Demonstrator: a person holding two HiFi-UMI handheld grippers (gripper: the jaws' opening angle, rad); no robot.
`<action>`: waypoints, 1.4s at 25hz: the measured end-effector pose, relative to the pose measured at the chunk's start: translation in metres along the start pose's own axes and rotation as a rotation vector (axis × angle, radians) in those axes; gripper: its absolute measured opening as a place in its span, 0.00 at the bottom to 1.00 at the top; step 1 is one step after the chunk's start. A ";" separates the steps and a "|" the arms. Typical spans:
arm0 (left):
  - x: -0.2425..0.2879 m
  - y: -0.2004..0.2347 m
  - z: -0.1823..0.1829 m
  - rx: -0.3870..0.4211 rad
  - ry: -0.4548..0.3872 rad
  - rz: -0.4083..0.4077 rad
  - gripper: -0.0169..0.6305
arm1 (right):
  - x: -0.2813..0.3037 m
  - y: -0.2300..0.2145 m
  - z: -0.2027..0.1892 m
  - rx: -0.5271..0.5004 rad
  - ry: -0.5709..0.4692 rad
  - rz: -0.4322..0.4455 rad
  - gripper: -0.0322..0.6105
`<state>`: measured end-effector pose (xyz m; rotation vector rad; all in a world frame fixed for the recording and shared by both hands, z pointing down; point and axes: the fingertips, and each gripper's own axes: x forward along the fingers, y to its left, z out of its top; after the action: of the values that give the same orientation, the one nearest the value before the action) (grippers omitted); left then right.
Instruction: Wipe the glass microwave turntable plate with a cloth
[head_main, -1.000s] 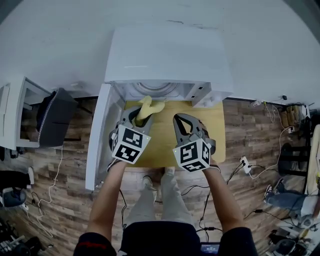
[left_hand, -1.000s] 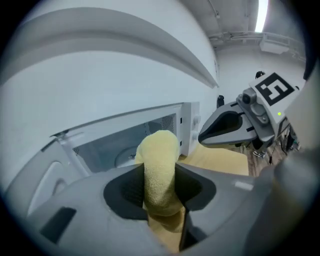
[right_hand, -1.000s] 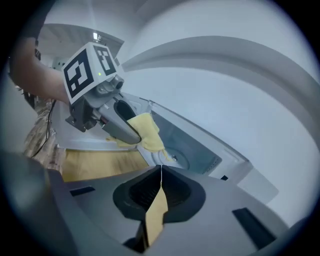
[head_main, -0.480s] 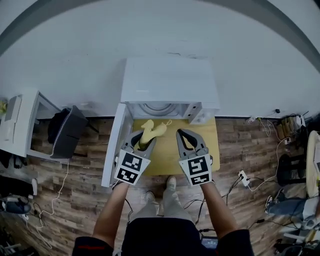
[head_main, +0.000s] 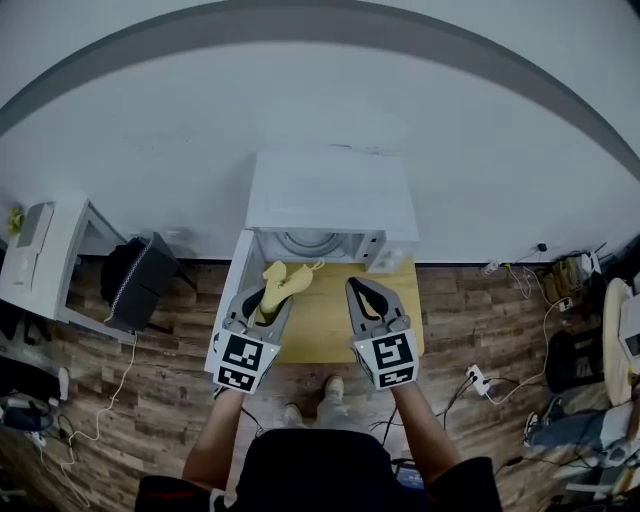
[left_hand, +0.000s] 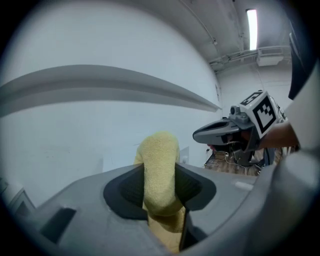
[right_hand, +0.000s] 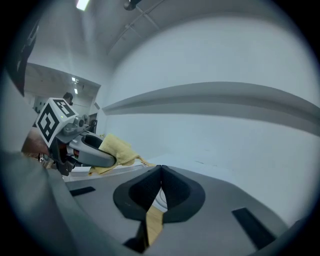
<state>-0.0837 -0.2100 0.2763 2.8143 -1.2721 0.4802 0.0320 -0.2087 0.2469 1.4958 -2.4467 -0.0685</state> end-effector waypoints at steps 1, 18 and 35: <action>-0.003 -0.002 0.008 0.008 -0.018 0.004 0.24 | -0.003 -0.002 0.003 0.000 -0.008 -0.002 0.07; -0.053 -0.010 0.083 -0.011 -0.226 0.068 0.24 | -0.047 -0.014 0.049 0.043 -0.157 -0.040 0.07; -0.054 -0.019 0.094 0.004 -0.238 0.088 0.24 | -0.049 -0.023 0.052 0.028 -0.167 -0.031 0.07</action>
<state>-0.0776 -0.1708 0.1734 2.8984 -1.4394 0.1519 0.0599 -0.1813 0.1826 1.5999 -2.5639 -0.1724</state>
